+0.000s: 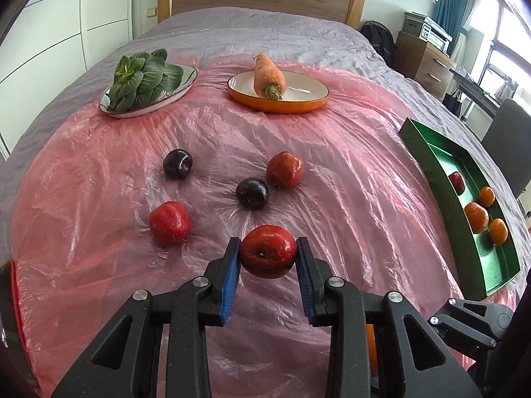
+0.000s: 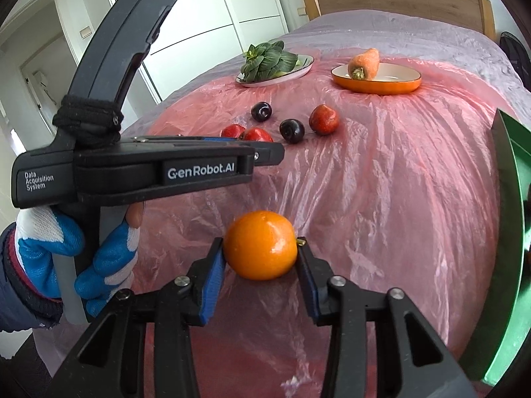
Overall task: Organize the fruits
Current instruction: 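Lift the red apple with the left tool while the right tool lifts the orange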
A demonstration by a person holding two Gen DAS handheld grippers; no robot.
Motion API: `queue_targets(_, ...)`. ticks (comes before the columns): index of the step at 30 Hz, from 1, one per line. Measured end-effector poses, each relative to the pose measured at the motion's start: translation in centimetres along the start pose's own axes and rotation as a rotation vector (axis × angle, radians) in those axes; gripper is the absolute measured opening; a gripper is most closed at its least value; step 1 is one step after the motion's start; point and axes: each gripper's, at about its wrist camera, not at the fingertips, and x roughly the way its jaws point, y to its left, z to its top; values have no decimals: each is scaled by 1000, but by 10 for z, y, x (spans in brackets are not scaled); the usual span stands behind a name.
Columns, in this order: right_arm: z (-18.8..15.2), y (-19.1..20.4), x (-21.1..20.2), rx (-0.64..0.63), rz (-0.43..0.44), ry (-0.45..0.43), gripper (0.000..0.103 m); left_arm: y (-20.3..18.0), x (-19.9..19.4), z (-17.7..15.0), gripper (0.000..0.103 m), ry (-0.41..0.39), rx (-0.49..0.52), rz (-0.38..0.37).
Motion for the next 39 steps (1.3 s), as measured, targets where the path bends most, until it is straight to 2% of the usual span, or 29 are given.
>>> queue_targets(19, -24, 33, -66, 6, -18, 5, 67, -24, -67, -15, 28, -17, 24, 29)
queue_targets(33, -53, 65, -123, 8, -55, -1, 67, -45, -134, -55, 28, -21, 48, 48)
queue_targets(39, -69, 72, -136, 17, -59, -4, 67, -46, -154, -79, 28, 3, 39, 71)
